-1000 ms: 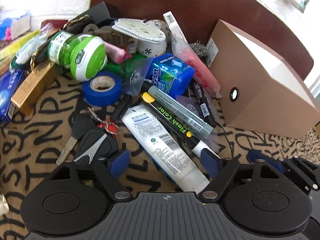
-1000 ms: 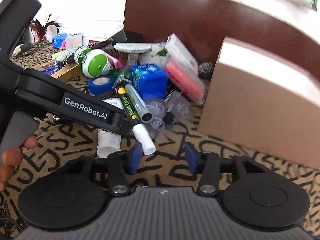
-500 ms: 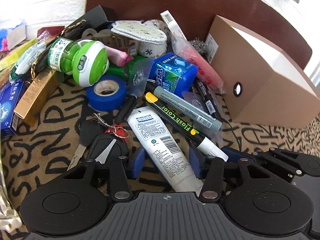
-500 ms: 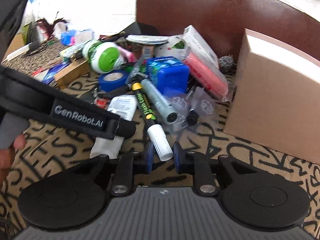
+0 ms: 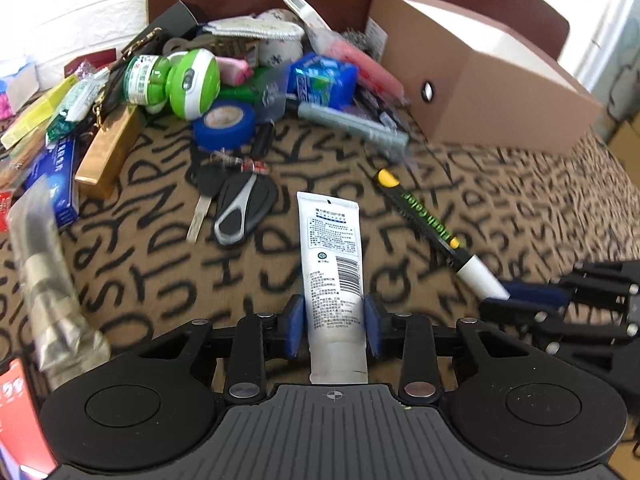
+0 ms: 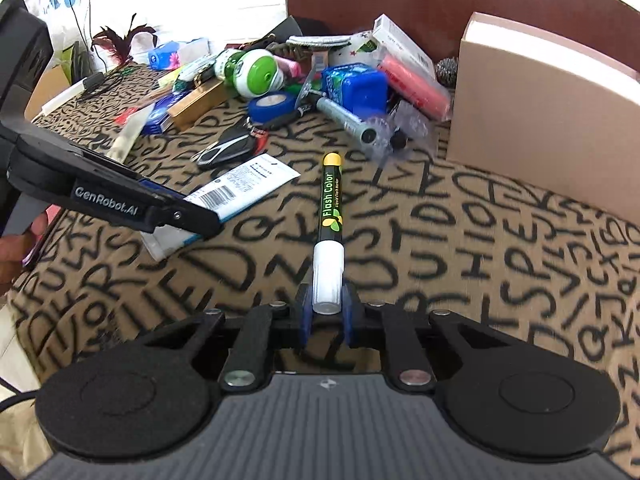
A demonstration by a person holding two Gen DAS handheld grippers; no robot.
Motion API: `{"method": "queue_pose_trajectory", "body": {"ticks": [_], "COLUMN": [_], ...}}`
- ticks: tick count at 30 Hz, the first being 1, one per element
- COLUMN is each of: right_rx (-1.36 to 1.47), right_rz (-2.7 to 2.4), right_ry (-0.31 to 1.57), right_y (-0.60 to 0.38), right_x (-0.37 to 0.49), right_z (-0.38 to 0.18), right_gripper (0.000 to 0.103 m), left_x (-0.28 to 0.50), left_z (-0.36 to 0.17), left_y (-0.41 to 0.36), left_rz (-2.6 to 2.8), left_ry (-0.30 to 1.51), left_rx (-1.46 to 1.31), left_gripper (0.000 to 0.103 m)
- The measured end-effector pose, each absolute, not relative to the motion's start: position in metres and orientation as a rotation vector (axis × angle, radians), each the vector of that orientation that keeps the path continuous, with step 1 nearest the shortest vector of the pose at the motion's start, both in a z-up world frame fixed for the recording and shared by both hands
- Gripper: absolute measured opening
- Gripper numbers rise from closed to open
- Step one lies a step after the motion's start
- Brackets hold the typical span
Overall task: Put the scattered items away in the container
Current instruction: 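Grasp the white tube with the left gripper while the right gripper grasps the marker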
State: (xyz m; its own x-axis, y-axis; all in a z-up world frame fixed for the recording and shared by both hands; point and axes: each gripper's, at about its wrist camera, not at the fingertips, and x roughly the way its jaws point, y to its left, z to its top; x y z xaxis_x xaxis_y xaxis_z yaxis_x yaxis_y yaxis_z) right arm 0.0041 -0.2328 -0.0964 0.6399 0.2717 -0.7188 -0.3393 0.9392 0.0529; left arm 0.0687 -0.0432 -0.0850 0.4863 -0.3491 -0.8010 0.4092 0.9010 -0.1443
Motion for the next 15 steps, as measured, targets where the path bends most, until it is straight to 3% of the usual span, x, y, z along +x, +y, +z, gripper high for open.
{"method": "queue_pose_trajectory", "body": {"ticks": [1, 9, 11, 12, 13, 15], "right_rx": [-0.099, -0.130, -0.141, -0.141, -0.141, -0.147], "right_rz": [0.346, 0.339, 0.339, 0.345, 0.348, 0.354], "right_ry": [0.802, 0.774, 0.780, 0.787, 0.792, 0.793], "right_y": [-0.232, -0.220, -0.217, -0.216, -0.216, -0.214], "right_x": [0.003, 0.027, 0.032, 0.034, 0.036, 0.038], "right_z": [-0.095, -0.093, -0.095, -0.096, -0.097, -0.098], "right_gripper": [0.020, 0.025, 0.025, 0.025, 0.024, 0.024], "left_x": [0.067, 0.076, 0.077, 0.077, 0.077, 0.079], "left_z": [-0.085, -0.087, -0.087, -0.087, -0.087, -0.087], "left_y": [-0.044, -0.058, -0.061, -0.062, -0.063, -0.062], "left_rz": [-0.461, -0.454, -0.455, -0.452, -0.452, -0.459], "left_ry": [0.957, 0.950, 0.948, 0.945, 0.943, 0.949], "left_rx": [0.076, 0.096, 0.126, 0.145, 0.160, 0.159], "left_gripper": [0.051, 0.063, 0.059, 0.041, 0.036, 0.037]}}
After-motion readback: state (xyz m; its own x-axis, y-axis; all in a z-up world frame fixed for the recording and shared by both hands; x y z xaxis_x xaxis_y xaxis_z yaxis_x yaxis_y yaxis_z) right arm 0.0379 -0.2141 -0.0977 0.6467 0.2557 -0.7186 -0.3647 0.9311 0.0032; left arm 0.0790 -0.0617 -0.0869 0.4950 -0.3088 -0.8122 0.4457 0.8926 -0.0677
